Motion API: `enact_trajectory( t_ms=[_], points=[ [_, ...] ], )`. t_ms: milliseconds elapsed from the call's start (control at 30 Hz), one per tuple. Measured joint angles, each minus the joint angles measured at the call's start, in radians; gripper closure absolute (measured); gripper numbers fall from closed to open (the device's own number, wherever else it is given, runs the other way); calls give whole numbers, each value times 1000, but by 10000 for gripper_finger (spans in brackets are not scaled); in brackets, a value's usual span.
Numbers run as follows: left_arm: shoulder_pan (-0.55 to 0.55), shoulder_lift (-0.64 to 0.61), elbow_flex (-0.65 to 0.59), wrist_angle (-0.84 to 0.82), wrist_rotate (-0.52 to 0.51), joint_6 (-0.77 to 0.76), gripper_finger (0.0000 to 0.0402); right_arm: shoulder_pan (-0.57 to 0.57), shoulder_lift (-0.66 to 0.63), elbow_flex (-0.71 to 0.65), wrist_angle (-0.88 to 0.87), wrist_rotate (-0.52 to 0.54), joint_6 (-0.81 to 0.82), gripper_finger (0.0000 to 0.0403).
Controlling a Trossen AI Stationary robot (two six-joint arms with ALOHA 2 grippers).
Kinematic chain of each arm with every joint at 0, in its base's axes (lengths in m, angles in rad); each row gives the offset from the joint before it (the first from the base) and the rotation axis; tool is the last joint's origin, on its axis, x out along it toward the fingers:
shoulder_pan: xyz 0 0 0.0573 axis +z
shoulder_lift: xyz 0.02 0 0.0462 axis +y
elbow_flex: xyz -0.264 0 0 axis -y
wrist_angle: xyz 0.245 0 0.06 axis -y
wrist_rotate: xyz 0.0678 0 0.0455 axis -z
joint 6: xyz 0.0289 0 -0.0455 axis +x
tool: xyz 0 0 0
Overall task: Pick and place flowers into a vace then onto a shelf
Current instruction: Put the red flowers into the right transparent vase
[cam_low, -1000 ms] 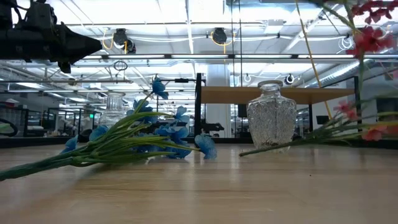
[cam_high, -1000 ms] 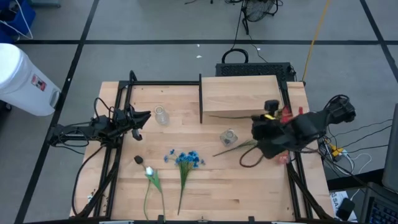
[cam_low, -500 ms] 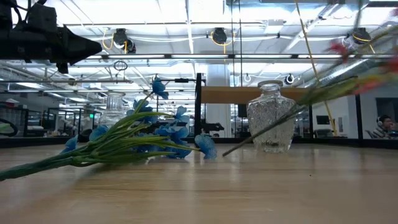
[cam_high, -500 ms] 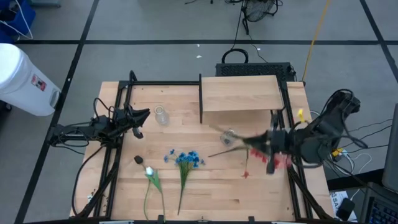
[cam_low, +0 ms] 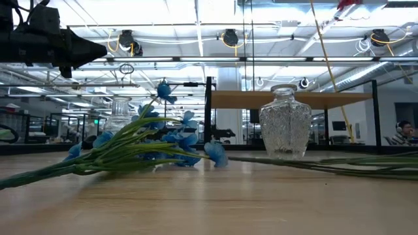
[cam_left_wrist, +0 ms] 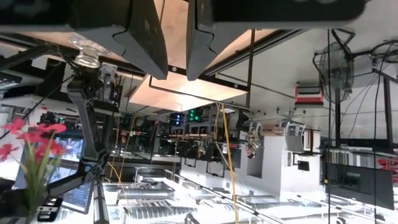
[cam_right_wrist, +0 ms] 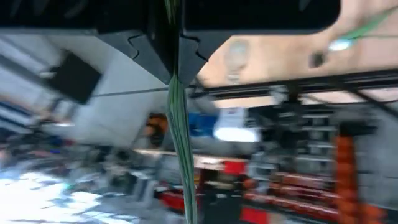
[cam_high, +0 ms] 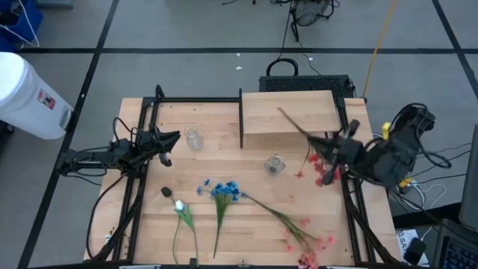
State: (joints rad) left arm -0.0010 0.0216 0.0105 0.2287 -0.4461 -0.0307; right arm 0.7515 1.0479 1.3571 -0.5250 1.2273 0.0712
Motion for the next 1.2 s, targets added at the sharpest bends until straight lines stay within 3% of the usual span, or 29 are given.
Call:
enact_trajectory(
  t_ms=[233, 433, 500, 600, 700, 833, 867, 967, 1200],
  points=[
    [0, 0, 0, -1, 0, -6, 337, 1, 6, -2, 0, -62, -430, 403],
    [0, 0, 0, -2, 0, -7, 337, -15, 55, -2, -59, 52, -631, 403],
    [0, 0, 0, -3, 0, -7, 337, -32, 82, -2, -129, 41, -621, 403],
    [0, 0, 0, -21, 0, -7, 337, -96, 151, -1, -284, -88, -520, 403],
    [0, 0, 0, -25, 0, -14, 337, -202, 229, 8, -588, -254, -334, 403],
    [0, 0, 0, -26, 0, -26, 337, -340, 339, 44, -1046, -346, 8, 403],
    [0, 0, 0, -26, -1, -26, 337, -361, 358, 45, -1064, -369, 34, 403],
    [0, 0, 0, -26, -1, -17, 337, -379, 361, 60, -979, -462, -84, 403],
    [1, 1, 0, -33, -8, -10, 337, -406, 435, 152, -1046, -492, -183, 403]
  ],
)
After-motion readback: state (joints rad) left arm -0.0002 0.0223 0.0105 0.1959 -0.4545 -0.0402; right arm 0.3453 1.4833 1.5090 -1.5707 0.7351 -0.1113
